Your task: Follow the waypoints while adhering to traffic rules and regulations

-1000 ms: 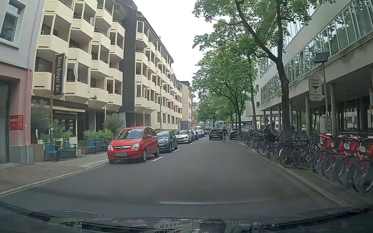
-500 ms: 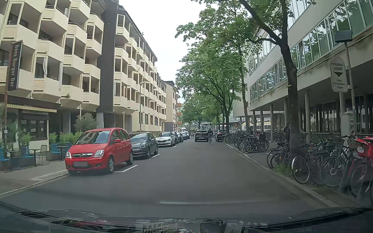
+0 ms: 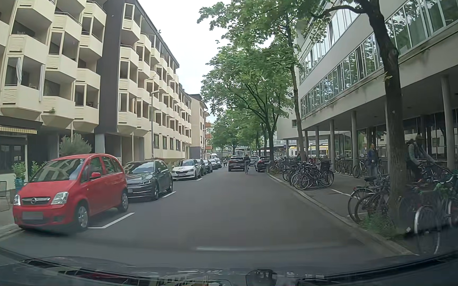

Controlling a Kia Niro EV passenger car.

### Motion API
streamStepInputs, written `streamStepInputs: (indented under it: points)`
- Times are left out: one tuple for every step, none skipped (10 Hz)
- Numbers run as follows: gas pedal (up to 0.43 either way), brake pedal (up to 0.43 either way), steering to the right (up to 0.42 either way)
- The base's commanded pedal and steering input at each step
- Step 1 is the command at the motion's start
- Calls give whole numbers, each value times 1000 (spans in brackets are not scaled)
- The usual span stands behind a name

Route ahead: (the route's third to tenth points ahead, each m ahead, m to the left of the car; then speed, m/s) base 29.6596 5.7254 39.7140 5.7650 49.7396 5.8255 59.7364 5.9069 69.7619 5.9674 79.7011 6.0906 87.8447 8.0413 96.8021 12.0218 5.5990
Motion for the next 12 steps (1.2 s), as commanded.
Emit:
streamStepInputs:
  points:
    - [67,0,23]
    - [67,0,19]
    - [67,0,16]
    - [67,0,14]
    - [67,0,11]
    - [67,0,8]
    - [67,0,5]
    - [67,0,2]
    - [67,0,0]
    - [67,0,-2]
    - [67,0,-4]
    - [67,0,-6]
